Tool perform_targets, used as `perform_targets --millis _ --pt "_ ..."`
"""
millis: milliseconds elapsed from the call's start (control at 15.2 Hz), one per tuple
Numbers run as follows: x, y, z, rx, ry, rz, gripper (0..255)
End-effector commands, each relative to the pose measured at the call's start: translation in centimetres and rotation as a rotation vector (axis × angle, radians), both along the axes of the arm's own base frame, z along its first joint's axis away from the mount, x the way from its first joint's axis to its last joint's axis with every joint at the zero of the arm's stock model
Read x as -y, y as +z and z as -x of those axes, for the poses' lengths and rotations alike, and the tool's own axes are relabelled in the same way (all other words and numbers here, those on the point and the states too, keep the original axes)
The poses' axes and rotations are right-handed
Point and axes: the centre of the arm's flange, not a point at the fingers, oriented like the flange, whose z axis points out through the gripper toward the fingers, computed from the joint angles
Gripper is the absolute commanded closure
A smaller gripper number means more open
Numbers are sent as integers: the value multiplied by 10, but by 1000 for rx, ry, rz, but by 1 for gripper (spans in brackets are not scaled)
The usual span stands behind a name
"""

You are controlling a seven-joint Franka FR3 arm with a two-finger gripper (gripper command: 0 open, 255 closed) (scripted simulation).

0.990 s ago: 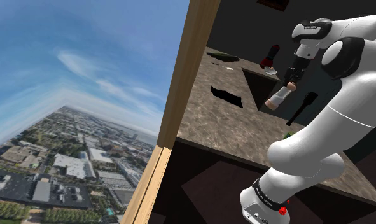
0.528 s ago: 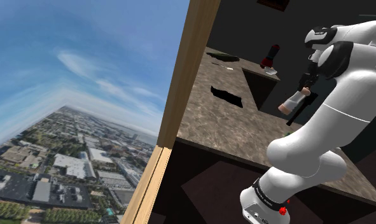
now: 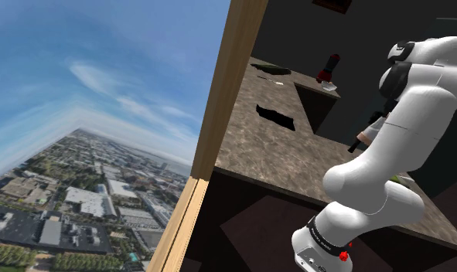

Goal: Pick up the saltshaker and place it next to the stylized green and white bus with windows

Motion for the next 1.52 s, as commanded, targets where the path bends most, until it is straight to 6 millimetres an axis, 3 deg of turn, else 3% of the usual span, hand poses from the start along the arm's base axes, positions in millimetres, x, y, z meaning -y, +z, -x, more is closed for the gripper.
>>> perform_targets --millis 0,1452 --pt "19 1 18 0 3 0 255" --pt "19 -115 18 0 3 0 255"
